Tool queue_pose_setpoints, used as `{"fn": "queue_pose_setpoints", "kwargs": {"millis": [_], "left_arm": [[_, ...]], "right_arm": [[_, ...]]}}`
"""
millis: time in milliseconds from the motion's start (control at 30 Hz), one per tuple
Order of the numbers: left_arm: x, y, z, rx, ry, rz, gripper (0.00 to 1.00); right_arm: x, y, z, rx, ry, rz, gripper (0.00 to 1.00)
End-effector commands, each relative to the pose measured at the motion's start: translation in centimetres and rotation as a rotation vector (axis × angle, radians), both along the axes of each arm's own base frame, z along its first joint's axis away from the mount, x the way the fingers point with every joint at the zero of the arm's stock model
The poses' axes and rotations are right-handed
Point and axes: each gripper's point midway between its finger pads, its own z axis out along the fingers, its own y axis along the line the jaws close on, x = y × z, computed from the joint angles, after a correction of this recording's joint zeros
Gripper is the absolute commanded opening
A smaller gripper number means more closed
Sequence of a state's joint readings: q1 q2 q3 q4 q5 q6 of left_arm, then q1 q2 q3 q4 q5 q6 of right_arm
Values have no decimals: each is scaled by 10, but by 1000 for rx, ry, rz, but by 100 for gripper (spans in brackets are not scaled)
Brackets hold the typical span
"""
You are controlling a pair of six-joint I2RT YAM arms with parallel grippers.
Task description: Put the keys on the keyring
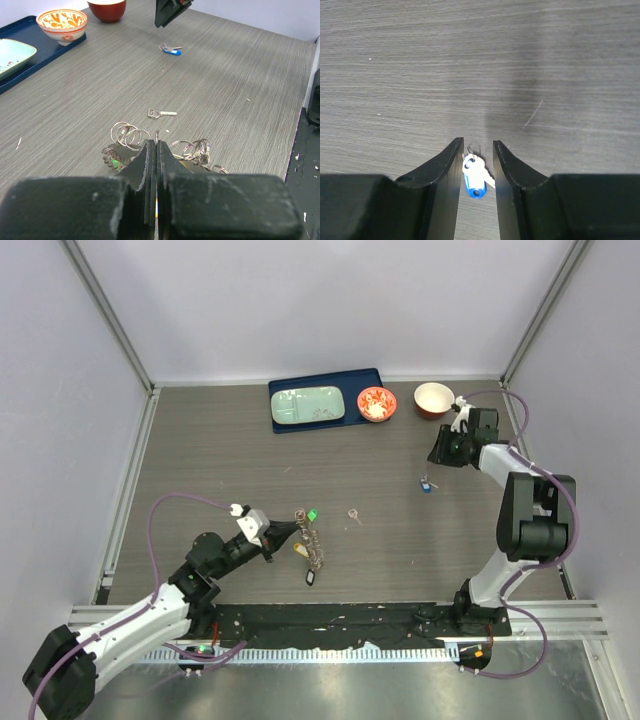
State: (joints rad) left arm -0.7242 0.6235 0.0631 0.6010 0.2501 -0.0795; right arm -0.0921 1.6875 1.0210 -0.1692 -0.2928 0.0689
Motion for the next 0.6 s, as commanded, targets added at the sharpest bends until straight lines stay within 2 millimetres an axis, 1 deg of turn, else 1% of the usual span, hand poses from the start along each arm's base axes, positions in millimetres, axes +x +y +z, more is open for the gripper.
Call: {"fn": "queue_pose_setpoints", "kwargs": {"millis": [0, 67, 100, 300, 467, 567], "left_arm": [[3, -3, 28, -49, -43, -2, 0], [3, -3, 27, -47, -43, -2, 0], [4, -3, 27, -46, -41, 0, 0], [3, -5, 25, -39, -36, -9, 0], [2, -5, 26, -40, -40, -14, 0], [3, -5, 26, -40, -40, -14, 0]], "right_arm": [[0, 8, 3, 35, 63, 96, 36], [2, 13, 4, 49, 65, 135, 36], [0, 14, -1, 52, 84, 143, 36], [-4, 17, -13, 70, 135, 174, 36], [-5, 16, -18, 61, 153, 181, 36], [-7, 14, -27, 52, 178, 181, 35]]}}
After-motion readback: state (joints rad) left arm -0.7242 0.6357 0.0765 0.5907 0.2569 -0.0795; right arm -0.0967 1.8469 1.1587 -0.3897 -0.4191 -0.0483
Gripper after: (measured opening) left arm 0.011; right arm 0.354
